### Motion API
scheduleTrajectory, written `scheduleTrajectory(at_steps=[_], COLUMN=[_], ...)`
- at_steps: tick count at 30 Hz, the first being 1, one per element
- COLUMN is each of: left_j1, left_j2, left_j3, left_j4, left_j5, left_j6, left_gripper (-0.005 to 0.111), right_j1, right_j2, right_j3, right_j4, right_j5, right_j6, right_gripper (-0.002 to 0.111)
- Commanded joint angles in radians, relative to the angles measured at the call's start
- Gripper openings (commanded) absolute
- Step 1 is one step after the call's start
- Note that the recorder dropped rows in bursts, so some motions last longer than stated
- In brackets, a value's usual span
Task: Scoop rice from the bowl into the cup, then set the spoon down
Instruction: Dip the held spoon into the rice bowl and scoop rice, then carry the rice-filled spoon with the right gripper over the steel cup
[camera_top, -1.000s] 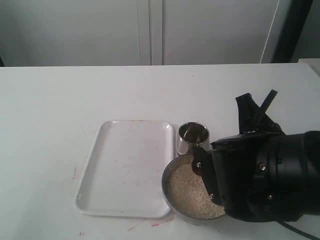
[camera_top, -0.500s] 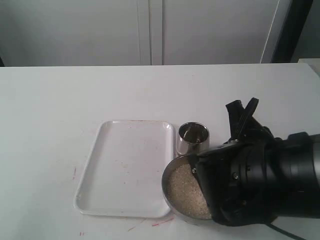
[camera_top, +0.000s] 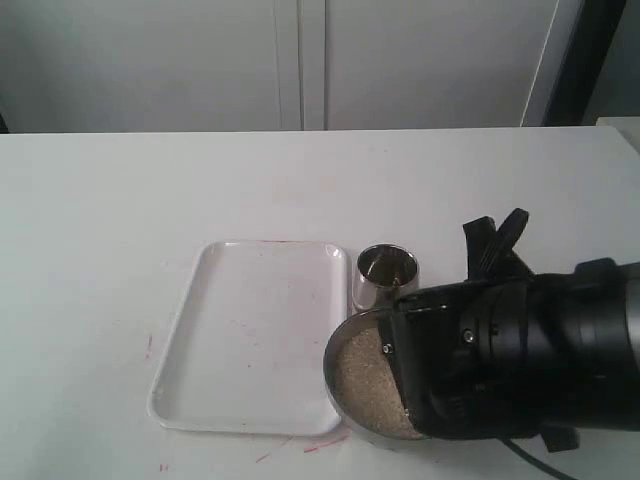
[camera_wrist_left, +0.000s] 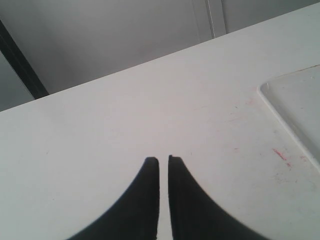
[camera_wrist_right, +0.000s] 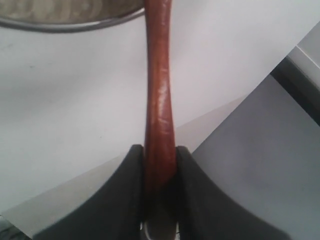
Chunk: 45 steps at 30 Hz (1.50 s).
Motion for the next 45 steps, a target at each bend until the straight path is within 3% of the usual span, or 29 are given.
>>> scheduleTrajectory(at_steps=[1,7,13,18,28,36,45], left_j1=[-0.003,-0.003,-0.003,-0.003,-0.003,-0.003,-0.003], left_j2=[0.001,0.001,0.001,0.001,0.001,0.001,0.001], left_j3=[-0.006,-0.006,-0.006,-0.006,-0.006,-0.006,-0.006], left_j4=[-0.009,-0.009,-0.009,-0.009,-0.009,-0.009,-0.009], left_j5=[-0.006,-0.006,-0.006,-0.006,-0.006,-0.006,-0.006], left_j6=[-0.001,-0.001,-0.001,-0.001,-0.001,-0.001,-0.001], left_gripper=[0.014,0.014,0.014,0.014,0.014,0.014,0.014], right_j1=[0.0,0.0,-0.025,-0.089,-0.268,-0.282,-0.282], right_j2=[-0.012,-0.016,-0.018,-0.059,-0.204,-0.364,-0.408], right_j3=[-0.045,-0.093,-0.093,-0.093,-0.085,0.101,0.055], right_j4=[0.077,0.246,0.297,0.376,0.729,0.732,0.727], right_j5=[0.006,0.006,0.006,0.006,-0.024,-0.182,-0.079], right_j6=[-0.024,-0.089,-0.088,-0.103,-0.146,-0.034,0.033], right_gripper=[0.0,0.0,0.0,0.0,0.0,0.0,0.0])
